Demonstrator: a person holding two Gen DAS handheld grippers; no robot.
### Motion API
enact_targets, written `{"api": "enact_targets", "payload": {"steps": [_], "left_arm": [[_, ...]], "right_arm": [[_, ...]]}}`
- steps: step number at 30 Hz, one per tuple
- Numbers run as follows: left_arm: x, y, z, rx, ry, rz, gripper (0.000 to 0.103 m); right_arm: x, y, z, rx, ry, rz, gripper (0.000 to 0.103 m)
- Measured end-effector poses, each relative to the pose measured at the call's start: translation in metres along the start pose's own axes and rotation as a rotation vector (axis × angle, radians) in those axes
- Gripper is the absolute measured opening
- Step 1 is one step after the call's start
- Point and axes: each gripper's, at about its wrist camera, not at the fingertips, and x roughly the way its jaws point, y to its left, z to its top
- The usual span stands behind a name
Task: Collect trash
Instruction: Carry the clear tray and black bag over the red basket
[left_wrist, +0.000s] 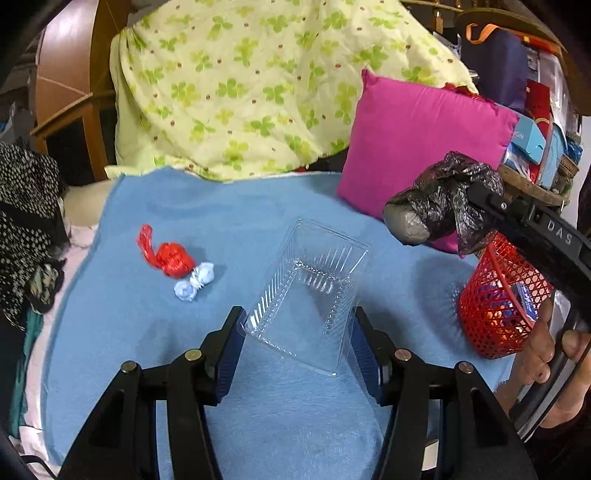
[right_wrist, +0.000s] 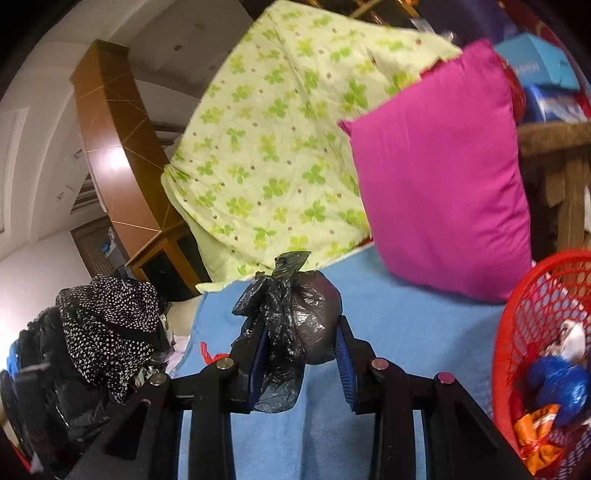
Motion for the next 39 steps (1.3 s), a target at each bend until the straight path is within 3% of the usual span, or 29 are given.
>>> {"api": "enact_targets", "payload": {"steps": [18,31,39], "left_arm": [[-0.046,-0.018,-0.004,-0.011,-0.057,-0.02,0.059],[-0.049,-0.063,0.003,0.042,-0.055,-0.041,0.059],[-0.048,-0.094,0.009,0.08,-0.036,-0.061,0.059]], "right_arm": [[-0.078,-0.027,-0.008,0.053,-0.148,-0.06,0.036],[-0.127,-0.087,0.001,0.118,-0.238,-0.131,0.036],[-0.154,-0.125,0.004,0.225,-0.291,-0.123,0.036]]}}
